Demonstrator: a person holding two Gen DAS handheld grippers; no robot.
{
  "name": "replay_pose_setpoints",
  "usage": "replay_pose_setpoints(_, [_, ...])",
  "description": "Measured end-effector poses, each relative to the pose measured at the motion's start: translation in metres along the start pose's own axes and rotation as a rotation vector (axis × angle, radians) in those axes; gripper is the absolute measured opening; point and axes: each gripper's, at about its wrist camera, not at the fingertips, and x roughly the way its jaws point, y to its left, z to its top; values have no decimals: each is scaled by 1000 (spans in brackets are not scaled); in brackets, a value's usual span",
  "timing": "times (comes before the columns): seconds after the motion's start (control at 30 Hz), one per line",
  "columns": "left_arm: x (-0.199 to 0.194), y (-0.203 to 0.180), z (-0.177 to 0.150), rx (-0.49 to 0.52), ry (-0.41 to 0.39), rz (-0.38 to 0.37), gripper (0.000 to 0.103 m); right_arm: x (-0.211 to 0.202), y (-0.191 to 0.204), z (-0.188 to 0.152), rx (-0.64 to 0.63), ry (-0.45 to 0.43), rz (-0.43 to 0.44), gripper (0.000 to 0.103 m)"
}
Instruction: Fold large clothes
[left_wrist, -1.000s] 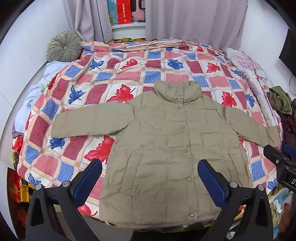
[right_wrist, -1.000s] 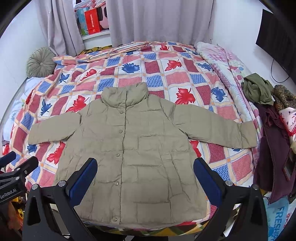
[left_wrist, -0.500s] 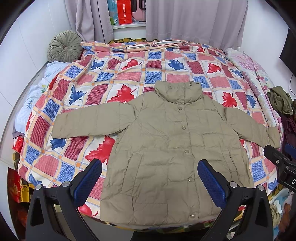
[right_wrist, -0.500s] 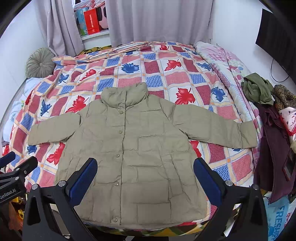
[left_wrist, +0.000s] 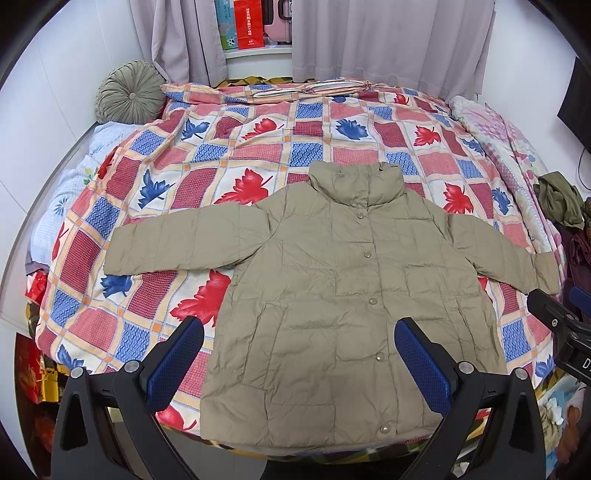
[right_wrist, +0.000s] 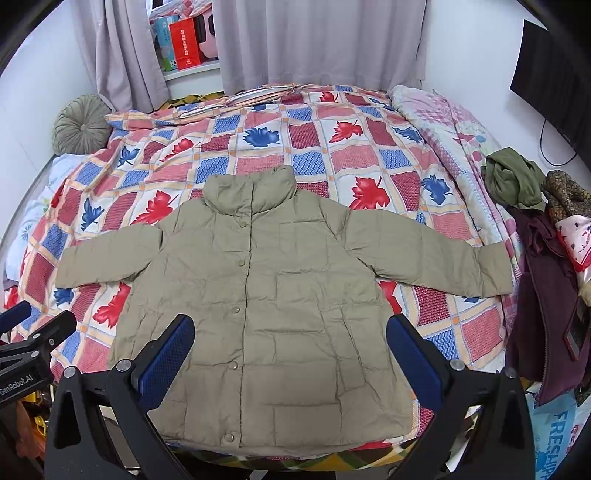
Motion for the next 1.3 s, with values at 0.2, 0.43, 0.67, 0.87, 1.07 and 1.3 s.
replay_pose_setpoints(0.2, [0,-1,-1,0,0,1,103,0,-1,-1,-1,0,0,103])
replay_pose_setpoints(0.43, [1,1,-1,-1,2,1,103,0,0,-1,-1,0,0,103])
replay_pose_setpoints(0.67, [1,1,-1,0,1,1,103,-1,0,-1,-1,-2,0,103])
replay_pose_setpoints(0.87, [1,1,-1,0,1,1,103,-1,-1,-2,0,-2,0,103])
replay_pose_setpoints(1.07, [1,0,-1,0,1,2,103,-1,0,-2,0,-4,-1,103])
replay_pose_setpoints(1.3, [1,0,-1,0,1,2,103,-1,-1,-3,-1,-4,0,103])
